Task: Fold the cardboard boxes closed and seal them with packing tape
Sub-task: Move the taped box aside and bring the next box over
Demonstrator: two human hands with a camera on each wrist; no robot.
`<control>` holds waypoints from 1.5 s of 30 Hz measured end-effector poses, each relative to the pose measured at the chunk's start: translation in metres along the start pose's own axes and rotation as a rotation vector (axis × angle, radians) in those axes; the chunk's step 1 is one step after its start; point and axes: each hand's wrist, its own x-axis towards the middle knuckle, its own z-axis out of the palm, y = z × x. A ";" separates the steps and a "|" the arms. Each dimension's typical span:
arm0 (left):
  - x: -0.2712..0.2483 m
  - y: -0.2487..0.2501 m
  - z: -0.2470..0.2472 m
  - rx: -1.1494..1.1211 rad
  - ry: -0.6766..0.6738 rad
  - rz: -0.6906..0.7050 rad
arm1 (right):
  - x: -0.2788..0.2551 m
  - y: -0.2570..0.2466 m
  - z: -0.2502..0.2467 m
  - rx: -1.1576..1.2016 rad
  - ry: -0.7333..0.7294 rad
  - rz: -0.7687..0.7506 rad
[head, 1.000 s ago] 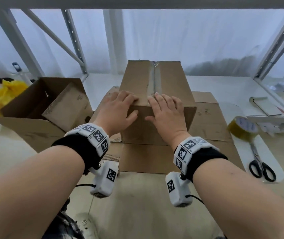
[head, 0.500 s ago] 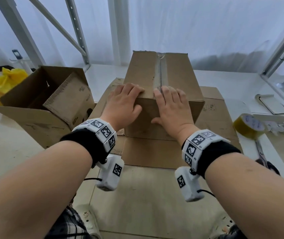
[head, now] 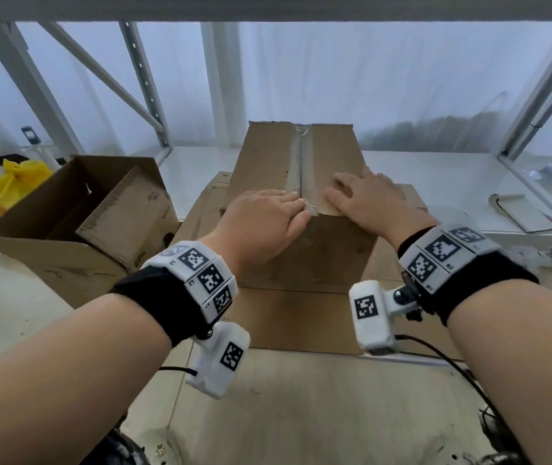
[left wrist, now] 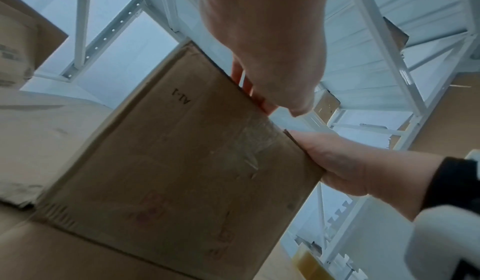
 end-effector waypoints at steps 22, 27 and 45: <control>0.079 -0.060 0.006 -0.174 -0.413 -0.639 | 0.006 0.012 0.001 0.633 0.010 0.173; 0.052 -0.060 -0.007 -0.283 -0.212 -0.673 | -0.003 0.004 -0.011 0.811 0.030 0.209; -0.065 -0.029 -0.102 -0.524 0.567 -0.691 | -0.093 -0.076 -0.086 0.999 0.268 -0.068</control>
